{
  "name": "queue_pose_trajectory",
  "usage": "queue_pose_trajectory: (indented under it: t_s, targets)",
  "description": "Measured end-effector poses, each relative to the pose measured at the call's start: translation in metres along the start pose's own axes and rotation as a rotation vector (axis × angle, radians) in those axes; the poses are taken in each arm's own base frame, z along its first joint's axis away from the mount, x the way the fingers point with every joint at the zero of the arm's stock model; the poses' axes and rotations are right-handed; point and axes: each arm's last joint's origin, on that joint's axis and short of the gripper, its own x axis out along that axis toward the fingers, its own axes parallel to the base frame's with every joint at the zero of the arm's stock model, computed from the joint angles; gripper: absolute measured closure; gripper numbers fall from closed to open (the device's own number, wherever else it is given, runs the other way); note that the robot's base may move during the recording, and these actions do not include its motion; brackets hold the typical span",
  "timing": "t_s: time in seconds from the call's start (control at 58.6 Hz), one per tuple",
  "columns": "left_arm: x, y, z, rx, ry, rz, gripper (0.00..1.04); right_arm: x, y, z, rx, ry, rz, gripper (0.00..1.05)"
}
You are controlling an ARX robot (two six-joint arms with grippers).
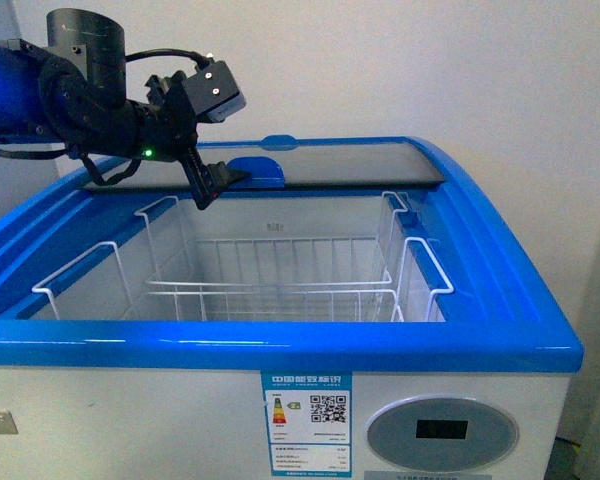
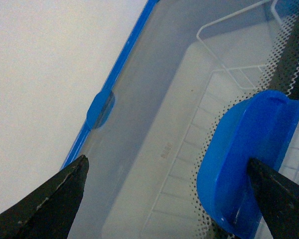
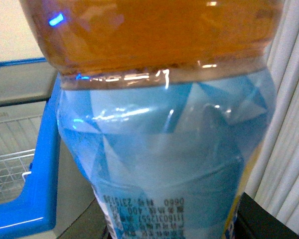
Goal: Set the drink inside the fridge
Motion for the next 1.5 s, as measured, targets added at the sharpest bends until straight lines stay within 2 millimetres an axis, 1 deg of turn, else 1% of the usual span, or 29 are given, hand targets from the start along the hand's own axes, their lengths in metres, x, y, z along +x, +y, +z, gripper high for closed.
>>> queue_pose_trajectory:
  t_s: [0.136,0.239,0.341,0.426,0.477,0.512,0.546,0.58,0.614,0.648,0.699,0.767,0.836,0.853,0.887,0.921,0.955,0.972,1.006,1.023,1.04,1.108,1.142,1.211,1.245,1.33,1.347,1.432,1.501]
  targets:
    - [-0.017,-0.004,0.003,-0.095,0.062,0.064,0.08,0.0,0.0,0.0,0.0,0.0,0.0,0.67]
    - [-0.045,-0.003,0.01,-0.219,0.087,0.099,0.08,0.0,0.0,0.0,0.0,0.0,-0.001,0.67]
    - [-0.084,0.002,0.024,-0.368,0.103,0.151,0.08,0.0,0.0,0.0,0.0,0.0,0.0,0.67]
    - [-0.144,0.002,0.045,-0.568,0.122,0.224,0.08,0.0,0.0,0.0,0.0,0.0,0.001,0.67]
    - [-0.169,-0.002,0.052,-0.65,0.123,0.239,0.08,0.0,0.0,0.0,0.0,0.0,0.0,0.67]
    - [-0.194,-0.009,0.059,-0.73,0.131,0.251,0.08,0.0,0.0,0.0,0.0,0.0,0.0,0.67]
    - [-0.206,-0.014,0.062,-0.768,0.14,0.258,0.08,0.0,0.0,0.0,0.0,0.0,0.0,0.67]
    - [-0.229,-0.026,0.068,-0.836,0.154,0.266,0.08,0.0,0.0,0.0,0.0,0.0,0.0,0.67]
    - [-0.24,-0.032,0.07,-0.867,0.156,0.268,0.08,0.0,0.0,0.0,0.0,0.0,0.0,0.67]
    - [-0.256,-0.043,0.075,-0.909,0.155,0.268,0.08,0.0,0.0,0.0,0.0,0.0,0.0,0.67]
    - [-0.285,-0.066,0.084,-0.993,0.17,0.275,0.08,0.0,0.0,0.0,0.0,0.0,0.0,0.67]
    - [-0.312,-0.089,0.095,-1.051,0.171,0.287,0.09,0.0,0.0,0.0,0.0,0.001,0.003,0.67]
    - [-0.331,-0.105,0.103,-1.001,0.173,0.458,0.17,0.0,0.0,0.0,0.0,0.0,0.002,0.67]
    - [-0.339,-0.112,0.107,-0.982,0.169,0.522,0.21,0.0,0.0,0.0,0.0,0.0,0.001,0.67]
    - [-0.348,-0.12,0.109,-0.972,0.173,0.573,0.24,0.0,0.0,0.0,0.0,0.0,0.0,0.67]
    - [-0.364,-0.139,0.112,-0.965,0.187,0.643,0.31,0.0,0.0,0.0,0.0,0.0,0.001,0.67]
    - [-0.371,-0.15,0.113,-0.966,0.198,0.664,0.35,0.0,0.0,0.0,0.0,0.0,0.0,0.67]
    - [-0.377,-0.162,0.114,-0.968,0.217,0.694,0.39,0.0,0.0,0.0,0.0,0.0,-0.001,0.67]
    - [-0.381,-0.174,0.114,-0.972,0.23,0.707,0.42,0.0,0.0,0.0,-0.001,0.001,0.0,0.67]
    - [-0.384,-0.184,0.115,-0.973,0.23,0.706,0.46,0.001,0.0,-0.001,-0.014,0.025,0.017,0.67]
    - [-0.387,-0.194,0.114,-0.972,0.22,0.699,0.49,0.004,0.0,0.0,-0.046,0.082,0.066,0.67]
    - [-0.391,-0.212,0.113,-0.963,0.184,0.688,0.62,0.012,0.0,0.009,-0.143,0.29,0.247,0.67]
    - [-0.392,-0.216,0.112,-0.959,0.175,0.694,0.69,0.019,0.003,0.014,-0.193,0.364,0.347,0.67]
    - [-0.393,-0.221,0.11,-0.957,0.169,0.699,0.81,0.038,0.014,0.025,-0.274,0.385,0.5,0.67]
    - [-0.393,-0.224,0.109,-0.955,0.166,0.7,0.88,0.052,0.021,0.034,-0.329,0.373,0.54,0.67]
    - [-0.393,-0.228,0.107,-0.955,0.166,0.701,0.99,0.076,0.036,0.048,-0.443,0.354,0.59,0.67]
    - [-0.393,-0.23,0.106,-0.956,0.167,0.7,1.02,0.085,0.041,0.052,-0.492,0.346,0.607,0.67]
    - [-0.393,-0.237,0.102,-0.96,0.169,0.7,1.02,0.123,0.075,0.069,-0.719,0.312,0.699,0.67]
    - [-0.393,-0.24,0.1,-0.959,0.167,0.701,1.02,0.143,0.101,0.077,-0.84,0.278,0.777,0.67]
